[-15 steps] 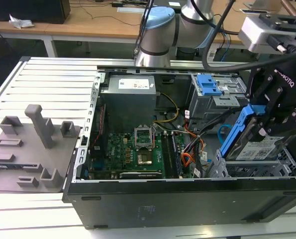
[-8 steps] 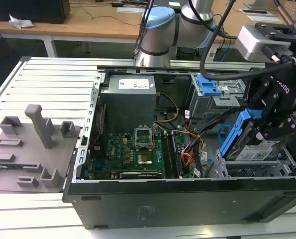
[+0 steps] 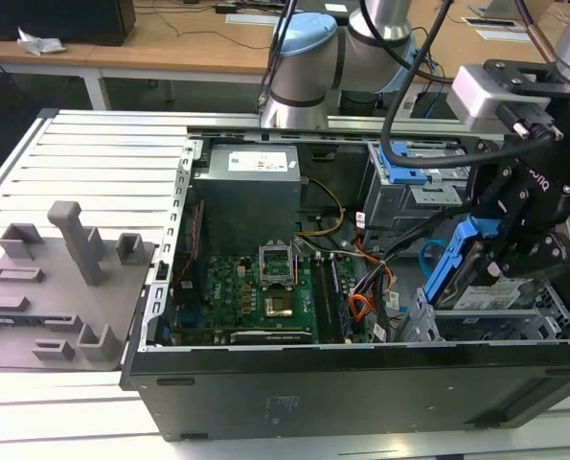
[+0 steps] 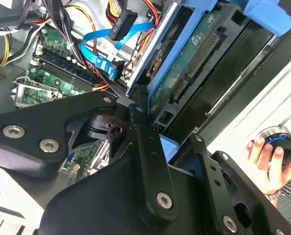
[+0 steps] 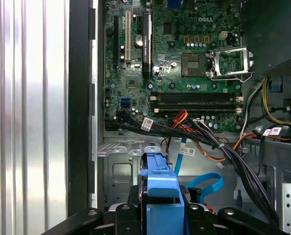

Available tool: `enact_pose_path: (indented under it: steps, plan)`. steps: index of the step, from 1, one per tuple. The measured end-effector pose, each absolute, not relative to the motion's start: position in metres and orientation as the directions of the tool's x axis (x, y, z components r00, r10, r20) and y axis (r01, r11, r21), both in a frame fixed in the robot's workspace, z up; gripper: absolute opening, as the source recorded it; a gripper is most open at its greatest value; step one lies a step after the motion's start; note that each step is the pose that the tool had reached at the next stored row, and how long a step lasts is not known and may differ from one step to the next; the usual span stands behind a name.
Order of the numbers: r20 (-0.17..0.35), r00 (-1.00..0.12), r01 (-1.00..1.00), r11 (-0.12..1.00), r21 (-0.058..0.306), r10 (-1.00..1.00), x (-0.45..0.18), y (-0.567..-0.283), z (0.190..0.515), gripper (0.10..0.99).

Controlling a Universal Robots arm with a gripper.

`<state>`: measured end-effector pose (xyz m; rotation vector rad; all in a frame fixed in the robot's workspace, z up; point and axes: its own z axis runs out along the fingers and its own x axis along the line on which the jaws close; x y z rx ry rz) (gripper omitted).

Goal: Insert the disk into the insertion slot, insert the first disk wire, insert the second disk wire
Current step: 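Insert the disk into the insertion slot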

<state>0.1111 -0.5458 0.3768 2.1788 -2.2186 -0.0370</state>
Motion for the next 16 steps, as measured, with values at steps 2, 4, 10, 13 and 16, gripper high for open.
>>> enact_pose_path:
  steps: [2,4,10,13,16]
  plan:
    - [0.006,-0.018,-0.999,0.018,0.039,-1.0,0.1111,-0.5458,0.3764,0.365]
    - [0.006,-0.018,-0.999,0.018,0.039,-1.0,0.1111,-0.5458,0.3763,0.365]
    - [0.006,-0.018,-0.999,0.018,0.039,-1.0,0.1111,-0.5458,0.3762,0.439]
    - [0.006,-0.018,-0.999,0.018,0.039,-1.0,0.1111,-0.5458,0.3762,0.439]
    - [0.006,-0.018,-0.999,0.018,0.039,-1.0,0.1111,-0.5458,0.3761,0.294]
